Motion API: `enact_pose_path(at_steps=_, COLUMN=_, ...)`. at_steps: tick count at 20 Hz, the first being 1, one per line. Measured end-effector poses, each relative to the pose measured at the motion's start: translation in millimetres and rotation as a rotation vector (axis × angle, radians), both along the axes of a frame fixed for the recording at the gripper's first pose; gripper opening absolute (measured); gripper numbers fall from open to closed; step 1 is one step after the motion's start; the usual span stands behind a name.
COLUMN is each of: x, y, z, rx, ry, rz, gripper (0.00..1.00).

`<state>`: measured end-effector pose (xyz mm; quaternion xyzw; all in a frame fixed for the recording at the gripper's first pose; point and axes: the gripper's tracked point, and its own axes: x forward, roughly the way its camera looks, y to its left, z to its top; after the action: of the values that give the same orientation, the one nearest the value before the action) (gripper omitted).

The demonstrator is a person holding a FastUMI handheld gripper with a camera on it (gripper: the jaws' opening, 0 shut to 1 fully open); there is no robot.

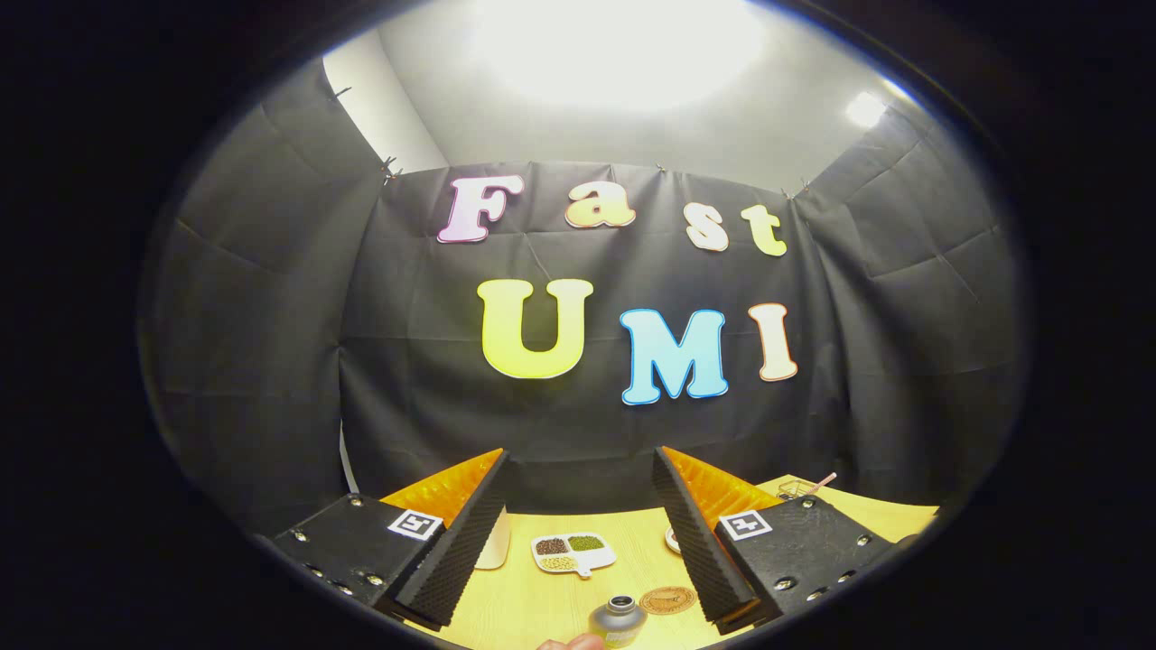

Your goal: Take the bottle from table, then pour the juice into the cup, finally place the bottle on the coaster

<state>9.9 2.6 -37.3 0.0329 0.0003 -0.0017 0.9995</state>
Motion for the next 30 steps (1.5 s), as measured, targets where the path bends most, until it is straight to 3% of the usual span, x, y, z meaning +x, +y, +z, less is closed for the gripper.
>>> enact_pose_path(at_steps=7, x=-1.6, y=-4.7, z=-8.6, rx=-0.02, ry=-0.013, rz=-0.002, gripper=0.96)
enact_pose_path(at_steps=17, x=4.3, y=-14.8, z=-109.3, rx=-0.13, ry=0.022, rz=-0.027, gripper=0.96)
enact_pose_path(at_steps=21, x=13.5, y=-6.2, z=-156.8, rx=-0.117, ry=0.056, rz=0.017, gripper=0.96)
enact_pose_path(at_steps=30, x=18.6, y=-11.9, z=-223.4, rx=-0.061, ry=0.101, rz=0.033, gripper=0.96)
